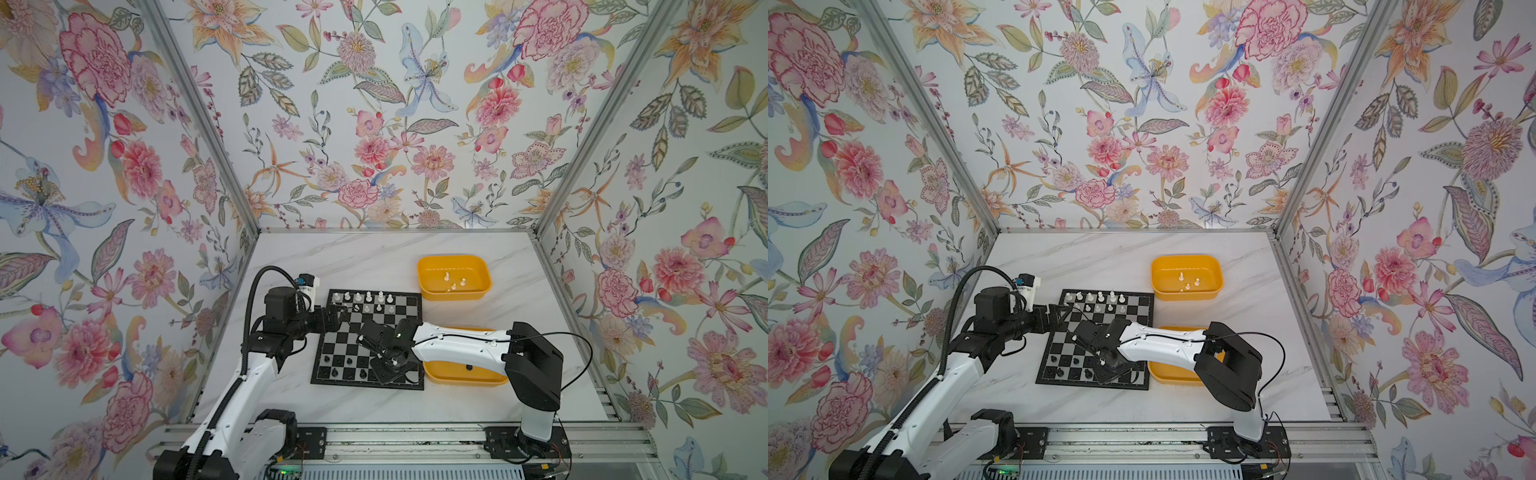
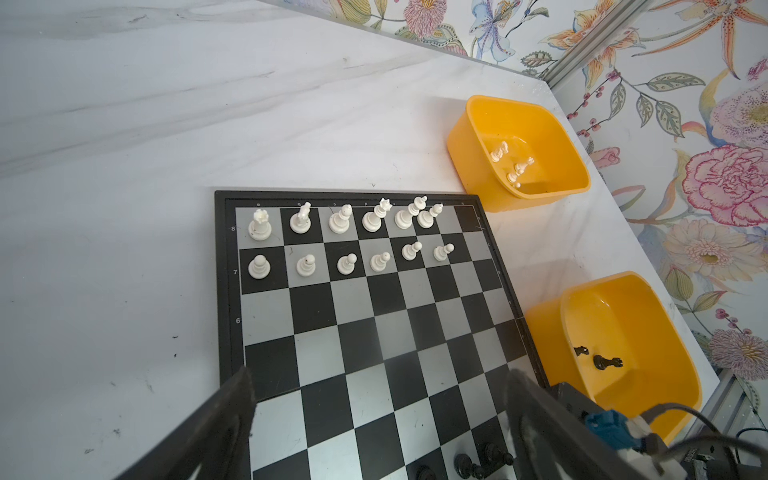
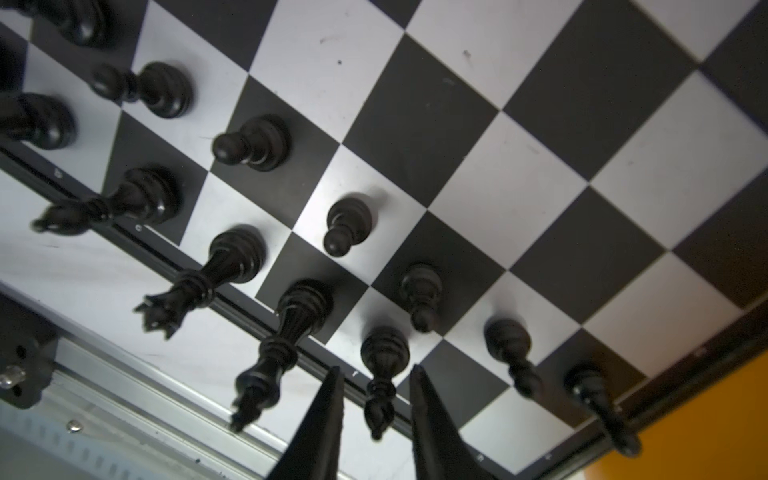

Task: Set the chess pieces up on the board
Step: 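Open the right gripper to release the black piece on the board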

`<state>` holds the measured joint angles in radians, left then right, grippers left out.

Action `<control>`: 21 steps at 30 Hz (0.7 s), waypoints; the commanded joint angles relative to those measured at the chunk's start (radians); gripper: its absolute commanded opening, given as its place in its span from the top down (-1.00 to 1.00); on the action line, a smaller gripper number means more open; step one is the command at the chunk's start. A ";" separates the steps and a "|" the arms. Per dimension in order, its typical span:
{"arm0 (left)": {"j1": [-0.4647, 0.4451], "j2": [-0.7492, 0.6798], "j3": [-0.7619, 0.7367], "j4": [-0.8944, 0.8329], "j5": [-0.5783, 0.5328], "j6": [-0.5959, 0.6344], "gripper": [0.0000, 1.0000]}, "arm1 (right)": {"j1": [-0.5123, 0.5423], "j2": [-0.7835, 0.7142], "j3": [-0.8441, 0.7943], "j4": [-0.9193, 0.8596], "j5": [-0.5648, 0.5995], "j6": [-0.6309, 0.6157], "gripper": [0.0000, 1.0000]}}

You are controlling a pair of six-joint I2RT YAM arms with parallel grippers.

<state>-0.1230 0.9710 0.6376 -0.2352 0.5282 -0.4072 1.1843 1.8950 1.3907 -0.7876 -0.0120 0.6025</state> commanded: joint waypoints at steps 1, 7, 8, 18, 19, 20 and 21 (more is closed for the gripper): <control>0.010 -0.003 0.013 0.009 0.026 0.004 -0.90 | -0.005 -0.031 -0.003 -0.007 -0.005 -0.003 0.24; 0.013 -0.002 0.017 0.025 0.023 -0.006 -0.90 | -0.018 -0.094 0.011 -0.043 0.013 -0.013 0.19; 0.011 -0.004 0.019 0.029 0.020 -0.006 -0.91 | -0.022 -0.111 0.016 -0.054 0.020 -0.019 0.18; -0.031 0.016 0.093 0.043 -0.022 -0.025 -0.91 | -0.137 -0.359 -0.056 -0.117 0.077 -0.048 -0.03; -0.057 0.025 0.105 0.039 -0.037 -0.022 -0.91 | -0.160 -0.386 -0.081 -0.117 0.078 -0.049 -0.03; -0.096 0.038 0.123 0.032 -0.068 -0.012 -0.91 | -0.188 -0.416 -0.108 -0.117 0.081 -0.054 -0.03; -0.140 0.054 0.140 0.027 -0.092 0.000 -0.91 | -0.213 -0.441 -0.134 -0.121 0.083 -0.056 -0.03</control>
<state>-0.1787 0.9939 0.7208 -0.2157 0.4950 -0.4263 1.0298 1.5146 1.3273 -0.8524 0.0364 0.5636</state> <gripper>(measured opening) 0.955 0.513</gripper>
